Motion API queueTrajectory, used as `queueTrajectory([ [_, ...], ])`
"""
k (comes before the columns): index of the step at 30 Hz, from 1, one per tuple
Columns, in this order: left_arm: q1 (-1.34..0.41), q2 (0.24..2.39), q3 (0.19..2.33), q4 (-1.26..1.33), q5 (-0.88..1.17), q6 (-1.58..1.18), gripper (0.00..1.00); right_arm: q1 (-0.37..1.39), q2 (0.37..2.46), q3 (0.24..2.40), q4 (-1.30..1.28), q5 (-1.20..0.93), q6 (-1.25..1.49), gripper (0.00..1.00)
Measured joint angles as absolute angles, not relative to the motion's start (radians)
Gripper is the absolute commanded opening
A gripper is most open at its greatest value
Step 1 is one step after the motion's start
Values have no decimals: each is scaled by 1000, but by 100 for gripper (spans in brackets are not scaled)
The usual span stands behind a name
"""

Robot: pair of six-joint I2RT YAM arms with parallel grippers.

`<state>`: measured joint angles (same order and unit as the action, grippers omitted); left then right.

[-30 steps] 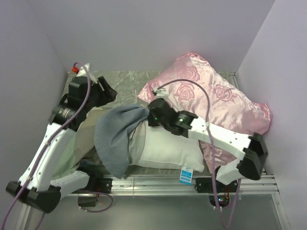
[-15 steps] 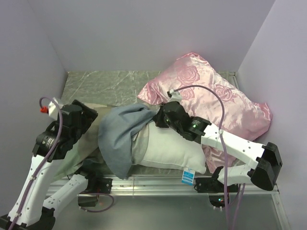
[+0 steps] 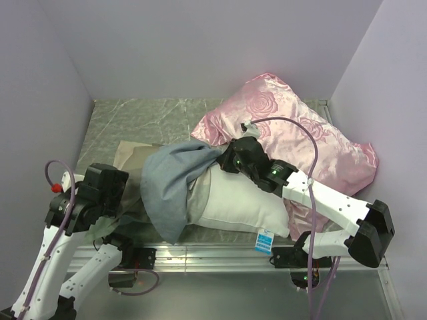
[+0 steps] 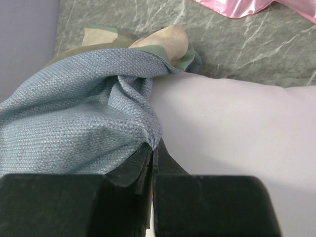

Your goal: Remove the pillowcase from the pillow

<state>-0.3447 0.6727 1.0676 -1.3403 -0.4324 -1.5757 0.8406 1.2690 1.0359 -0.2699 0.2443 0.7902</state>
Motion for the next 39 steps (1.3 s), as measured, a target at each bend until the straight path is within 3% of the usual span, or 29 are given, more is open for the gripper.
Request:
queueTrajectory([
  [6, -345, 739, 1054, -1343, -372, -1610, 99, 826, 1269, 1049, -275, 239, 788, 0],
  [7, -345, 744, 1047, -1344, -365, -1615, 95, 825, 1269, 1049, -276, 237, 788, 0],
  [9, -345, 747, 1042, -1345, -361, -1622, 76, 825, 1269, 1049, -276, 231, 788, 0],
  [10, -345, 749, 1042, -1345, -363, -1622, 50, 824, 1269, 1049, -276, 228, 788, 0],
  [12, -345, 750, 1049, -1350, -371, -1628, 30, 822, 1269, 1048, -276, 221, 788, 0],
  [13, -345, 752, 1056, -1352, -380, -1626, 15, 822, 1269, 1049, -276, 220, 788, 0],
  [16, -345, 770, 1098, -1363, -426, -1610, 0, 820, 1266, 1048, -277, 220, 784, 0],
  [24, -347, 817, 1200, -1356, -581, -1536, 1, 819, 1227, 1048, -289, 200, 760, 0],
  [27, -348, 813, 1200, -1316, -625, -1474, 0, 819, 1201, 1049, -310, 161, 741, 21],
  [28, -347, 813, 1198, -1293, -643, -1444, 0, 820, 1190, 1049, -320, 148, 723, 35],
  [31, -347, 818, 1198, -1235, -671, -1375, 0, 848, 1159, 1053, -364, 137, 667, 60],
  [34, -347, 844, 1198, -1195, -680, -1330, 0, 942, 1138, 1060, -400, 156, 600, 70],
  [39, -345, 911, 1200, -1133, -690, -1269, 0, 1107, 1113, 1052, -418, 182, 501, 76],
])
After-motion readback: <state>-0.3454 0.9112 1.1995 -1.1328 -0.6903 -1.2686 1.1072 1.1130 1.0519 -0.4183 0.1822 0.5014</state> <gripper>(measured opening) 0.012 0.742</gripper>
